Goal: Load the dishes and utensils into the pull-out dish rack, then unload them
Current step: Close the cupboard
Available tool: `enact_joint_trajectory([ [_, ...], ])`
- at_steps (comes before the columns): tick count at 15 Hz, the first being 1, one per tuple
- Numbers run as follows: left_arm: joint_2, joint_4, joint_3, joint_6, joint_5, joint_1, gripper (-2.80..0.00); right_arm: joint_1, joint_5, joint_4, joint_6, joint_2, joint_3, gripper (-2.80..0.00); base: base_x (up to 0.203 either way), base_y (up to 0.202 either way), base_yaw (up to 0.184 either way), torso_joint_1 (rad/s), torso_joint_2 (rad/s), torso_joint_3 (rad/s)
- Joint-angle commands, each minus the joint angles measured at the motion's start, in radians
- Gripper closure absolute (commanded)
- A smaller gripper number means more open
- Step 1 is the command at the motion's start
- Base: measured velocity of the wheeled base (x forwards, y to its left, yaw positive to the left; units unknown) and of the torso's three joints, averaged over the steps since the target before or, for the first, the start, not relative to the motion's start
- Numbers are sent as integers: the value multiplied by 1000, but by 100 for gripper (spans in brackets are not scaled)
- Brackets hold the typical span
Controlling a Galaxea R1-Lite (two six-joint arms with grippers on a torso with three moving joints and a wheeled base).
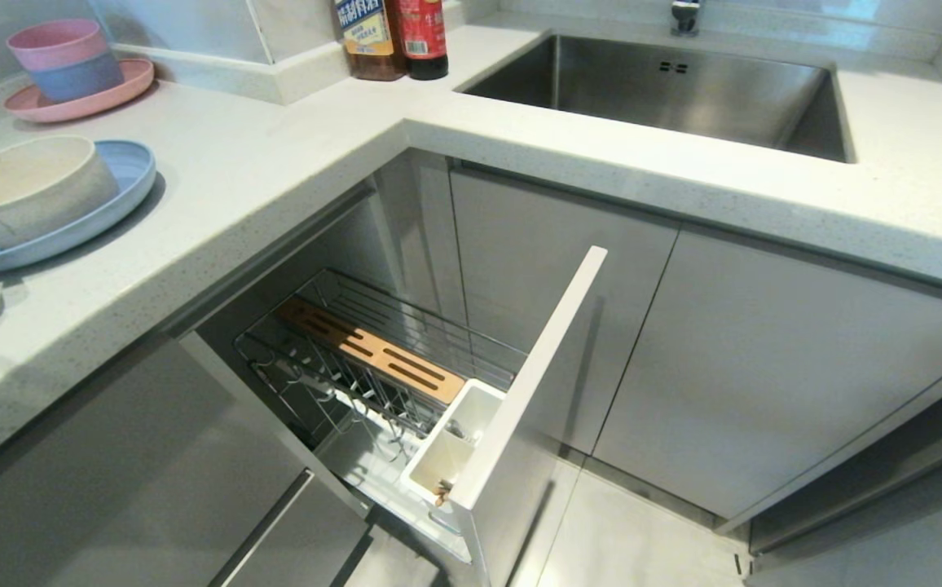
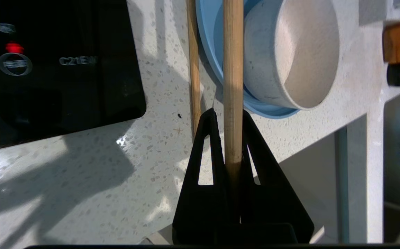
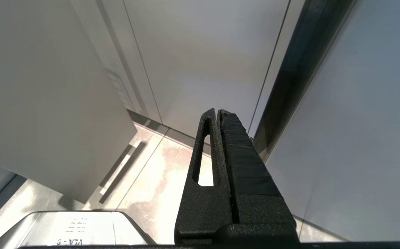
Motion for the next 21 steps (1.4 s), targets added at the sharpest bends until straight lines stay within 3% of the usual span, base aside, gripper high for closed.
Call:
enact_joint_trajectory([
  [1, 51, -2, 22, 1, -43, 12, 0, 0, 0, 0, 0, 0, 2, 0, 0, 0, 0, 0, 0, 0],
  [2, 54, -9, 25, 2, -51, 12, 0, 0, 0, 0, 0, 0, 2, 0, 0, 0, 0, 0, 0, 0],
  [5, 69, -52, 75, 2, -165, 32, 0, 0, 0, 0, 0, 0, 2, 0, 0, 0, 0, 0, 0, 0],
  [10, 68, -52, 147, 2, -254, 55, 0, 0, 0, 0, 0, 0, 2, 0, 0, 0, 0, 0, 0, 0],
  [21, 105, -76, 165, 2, -310, 55, 0, 0, 0, 0, 0, 0, 1, 0, 0, 0, 0, 0, 0, 0],
])
